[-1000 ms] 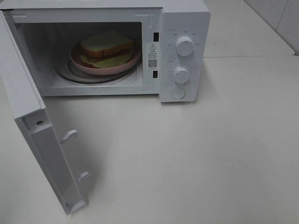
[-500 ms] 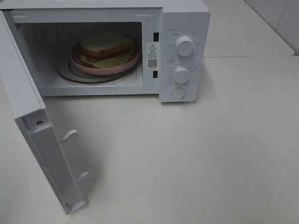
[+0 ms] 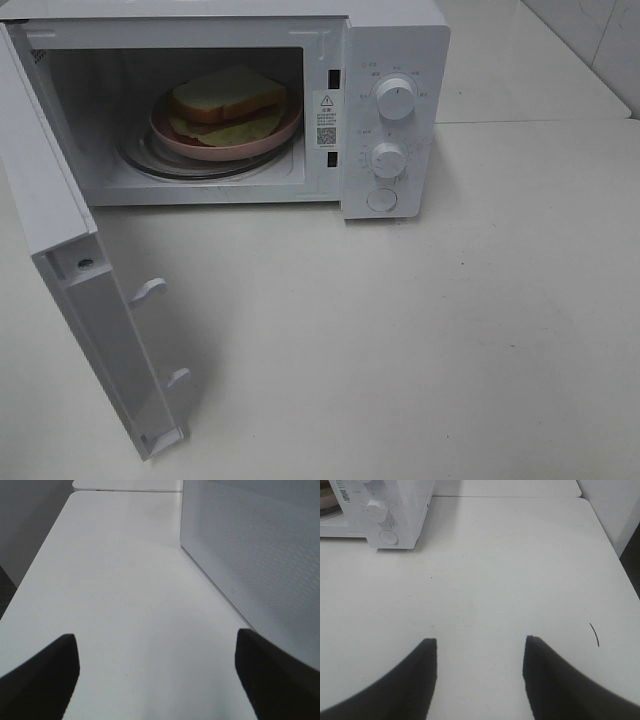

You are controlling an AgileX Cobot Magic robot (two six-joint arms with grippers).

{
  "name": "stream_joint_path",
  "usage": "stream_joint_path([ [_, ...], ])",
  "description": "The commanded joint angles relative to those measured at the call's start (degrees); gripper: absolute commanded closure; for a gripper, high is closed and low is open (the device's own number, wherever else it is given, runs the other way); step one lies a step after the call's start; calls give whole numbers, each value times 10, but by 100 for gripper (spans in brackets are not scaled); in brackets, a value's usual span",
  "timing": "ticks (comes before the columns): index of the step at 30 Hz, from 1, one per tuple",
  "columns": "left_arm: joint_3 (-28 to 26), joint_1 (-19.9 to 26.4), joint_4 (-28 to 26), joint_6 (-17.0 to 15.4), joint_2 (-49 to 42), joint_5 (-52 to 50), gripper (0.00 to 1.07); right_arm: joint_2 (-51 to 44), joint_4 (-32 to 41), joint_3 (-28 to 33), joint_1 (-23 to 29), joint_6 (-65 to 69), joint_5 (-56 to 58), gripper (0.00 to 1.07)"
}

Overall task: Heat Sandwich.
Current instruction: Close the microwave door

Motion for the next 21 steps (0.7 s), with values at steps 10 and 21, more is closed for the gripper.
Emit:
stream_joint_path([
  [10, 2, -3, 3, -5, -6, -9, 26, -14, 0, -1, -3, -6, -7, 55],
  [21, -9, -3, 24, -5, 40, -112, 26, -14, 0, -1, -3, -6, -7, 55],
])
